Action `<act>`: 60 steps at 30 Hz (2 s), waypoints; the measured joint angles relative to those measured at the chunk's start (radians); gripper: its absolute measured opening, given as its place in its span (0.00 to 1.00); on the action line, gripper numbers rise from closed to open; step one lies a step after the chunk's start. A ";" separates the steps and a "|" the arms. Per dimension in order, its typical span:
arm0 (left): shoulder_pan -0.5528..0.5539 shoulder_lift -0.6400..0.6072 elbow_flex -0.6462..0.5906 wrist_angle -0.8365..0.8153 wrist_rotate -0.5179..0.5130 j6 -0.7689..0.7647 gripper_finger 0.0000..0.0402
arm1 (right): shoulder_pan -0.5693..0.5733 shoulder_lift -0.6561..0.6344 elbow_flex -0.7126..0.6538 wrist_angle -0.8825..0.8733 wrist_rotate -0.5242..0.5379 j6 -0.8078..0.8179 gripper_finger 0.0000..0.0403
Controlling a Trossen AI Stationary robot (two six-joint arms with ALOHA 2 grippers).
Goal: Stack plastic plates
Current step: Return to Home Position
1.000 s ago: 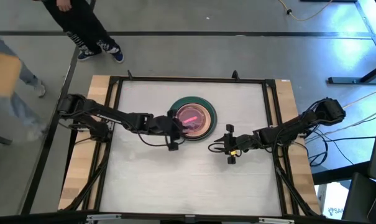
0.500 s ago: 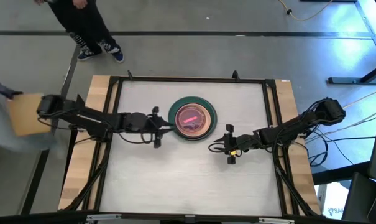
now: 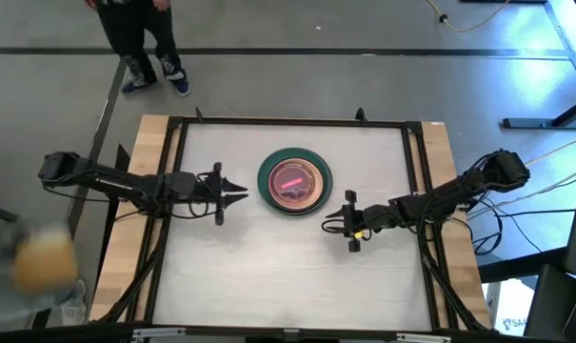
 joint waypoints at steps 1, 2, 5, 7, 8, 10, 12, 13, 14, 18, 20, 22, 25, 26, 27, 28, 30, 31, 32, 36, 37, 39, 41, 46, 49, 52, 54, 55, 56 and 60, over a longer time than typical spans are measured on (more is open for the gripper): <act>0.002 -0.024 -0.012 0.000 0.000 0.000 0.18 | 0.000 0.000 0.000 0.000 0.000 -0.003 0.34; 0.006 -0.049 -0.025 0.000 0.000 0.000 0.18 | 0.000 0.000 0.000 0.001 -0.001 -0.005 0.34; 0.022 -0.121 -0.068 0.000 0.000 -0.003 0.18 | 0.000 -0.005 0.000 0.003 -0.006 -0.015 0.34; 0.038 -0.168 -0.101 -0.002 0.001 -0.011 0.18 | 0.000 -0.005 0.000 0.013 -0.032 -0.016 0.34; 0.046 -0.192 -0.117 -0.002 0.001 -0.016 0.18 | 0.000 -0.005 0.000 0.016 -0.046 -0.016 0.34; 0.062 -0.237 -0.152 -0.001 0.005 -0.027 0.18 | 0.000 -0.005 0.000 0.018 -0.061 -0.024 0.34; 0.078 -0.278 -0.183 -0.003 0.008 -0.038 0.18 | -0.005 -0.005 0.000 0.015 -0.064 -0.031 0.34; 0.084 -0.297 -0.197 -0.004 0.008 -0.041 0.18 | -0.013 -0.005 0.000 0.016 -0.074 -0.033 0.34; 0.090 -0.315 -0.209 -0.004 0.008 -0.041 0.18 | -0.025 -0.005 0.000 0.016 -0.092 -0.034 0.34; 0.109 -0.380 -0.235 -0.020 0.010 -0.044 0.18 | -0.088 -0.005 0.000 0.026 -0.211 -0.047 0.34; 0.115 -0.402 -0.235 -0.032 0.022 -0.045 0.18 | -0.122 -0.005 0.000 0.027 -0.231 -0.053 0.34; 0.120 -0.415 -0.235 -0.032 0.047 -0.044 0.18 | -0.160 -0.017 0.000 0.019 -0.247 -0.063 0.34; 0.122 -0.433 -0.235 -0.033 0.072 -0.043 0.18 | -0.210 -0.054 -0.007 0.018 -0.289 -0.075 0.34; 0.122 -0.437 -0.235 -0.032 0.075 -0.041 0.18 | -0.226 -0.076 -0.019 0.017 -0.301 -0.078 0.34; 0.122 -0.439 -0.235 -0.033 0.076 -0.037 0.18 | -0.244 -0.102 -0.032 0.020 -0.310 -0.078 0.34; 0.122 -0.443 -0.235 -0.033 0.076 -0.037 0.18 | -0.259 -0.130 -0.048 0.026 -0.314 -0.078 0.34; 0.122 -0.448 -0.235 -0.035 0.076 -0.036 0.18 | -0.291 -0.204 -0.093 0.026 -0.314 -0.075 0.34; 0.122 -0.448 -0.235 -0.035 0.076 -0.036 0.18 | -0.304 -0.241 -0.117 0.032 -0.311 -0.065 0.34; 0.122 -0.448 -0.235 -0.035 0.079 -0.037 0.18 | -0.314 -0.279 -0.143 0.047 -0.302 -0.047 0.34; 0.121 -0.448 -0.235 -0.036 0.091 -0.040 0.18 | -0.328 -0.438 -0.231 0.060 -0.248 0.019 0.34; 0.121 -0.448 -0.235 -0.036 0.091 -0.039 0.18 | -0.327 -0.475 -0.247 0.047 -0.227 0.036 0.34; 0.121 -0.448 -0.235 -0.036 0.091 -0.035 0.18 | -0.327 -0.547 -0.274 -0.003 -0.209 0.073 0.34; 0.121 -0.448 -0.235 -0.036 0.090 -0.026 0.18 | -0.327 -0.645 -0.307 -0.066 -0.191 0.107 0.34; 0.121 -0.448 -0.235 -0.038 0.070 0.002 0.18 | -0.327 -0.874 -0.370 -0.199 -0.132 0.154 0.33; 0.121 -0.448 -0.235 -0.036 0.057 0.011 0.18 | -0.327 -1.005 -0.373 -0.270 -0.108 0.132 0.29; 0.121 -0.448 -0.235 -0.036 0.060 0.012 0.18 | -0.327 -1.115 -0.373 -0.331 -0.126 0.105 0.20; 0.121 -0.448 -0.235 -0.036 0.060 0.012 0.18 | -0.328 -1.185 -0.373 -0.384 -0.153 0.091 0.13; 0.121 -0.448 -0.235 -0.036 0.060 0.012 0.18 | -0.328 -1.214 -0.371 -0.395 -0.171 0.080 0.09; 0.121 -0.448 -0.235 -0.036 0.061 0.015 0.18 | -0.328 -1.240 -0.370 -0.396 -0.192 0.075 0.05; 0.121 -0.456 -0.235 -0.038 0.082 0.019 0.17 | -0.328 -1.302 -0.370 -0.396 -0.227 0.074 0.03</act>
